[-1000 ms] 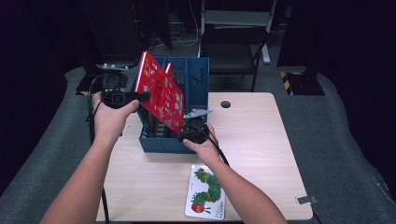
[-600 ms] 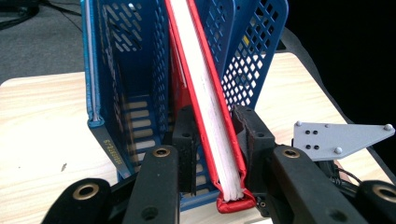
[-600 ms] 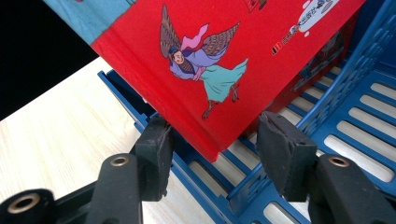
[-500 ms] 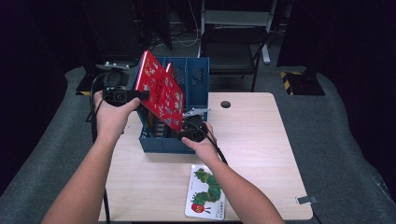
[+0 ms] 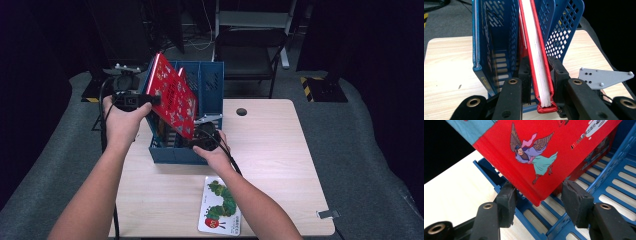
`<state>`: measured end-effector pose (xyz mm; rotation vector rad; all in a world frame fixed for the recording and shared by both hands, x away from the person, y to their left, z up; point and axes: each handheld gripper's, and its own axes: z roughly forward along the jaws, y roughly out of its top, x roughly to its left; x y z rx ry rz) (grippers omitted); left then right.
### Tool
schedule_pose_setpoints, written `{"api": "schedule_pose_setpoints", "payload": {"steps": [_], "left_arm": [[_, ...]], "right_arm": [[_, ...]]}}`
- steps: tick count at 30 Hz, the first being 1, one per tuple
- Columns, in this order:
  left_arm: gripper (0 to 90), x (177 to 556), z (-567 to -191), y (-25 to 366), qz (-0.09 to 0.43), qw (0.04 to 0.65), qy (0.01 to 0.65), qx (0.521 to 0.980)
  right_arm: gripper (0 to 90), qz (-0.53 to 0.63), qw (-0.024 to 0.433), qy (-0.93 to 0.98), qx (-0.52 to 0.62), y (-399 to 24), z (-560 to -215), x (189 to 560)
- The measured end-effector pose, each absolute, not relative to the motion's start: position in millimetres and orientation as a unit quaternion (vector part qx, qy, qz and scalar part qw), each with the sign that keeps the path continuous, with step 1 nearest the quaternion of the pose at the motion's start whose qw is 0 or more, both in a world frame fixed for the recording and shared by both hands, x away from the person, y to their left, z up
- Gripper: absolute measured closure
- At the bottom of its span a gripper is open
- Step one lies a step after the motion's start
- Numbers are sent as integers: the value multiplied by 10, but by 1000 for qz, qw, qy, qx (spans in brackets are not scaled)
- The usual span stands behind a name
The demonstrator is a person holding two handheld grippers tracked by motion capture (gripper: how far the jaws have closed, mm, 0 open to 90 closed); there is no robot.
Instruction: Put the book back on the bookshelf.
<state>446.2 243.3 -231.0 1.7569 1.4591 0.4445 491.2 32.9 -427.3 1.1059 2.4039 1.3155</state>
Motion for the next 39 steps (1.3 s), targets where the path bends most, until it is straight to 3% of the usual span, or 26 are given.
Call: {"api": "schedule_pose_setpoints", "payload": {"steps": [14, 39], "left_arm": [[768, 4538, -2316, 2378, 163, 394, 604, 674], [772, 4618, -2475, 2296, 154, 374, 603, 688]], "right_arm": [[462, 442, 109, 812, 366, 350, -4266, 4912], [460, 426, 127, 820, 360, 374, -4307, 4961]]}}
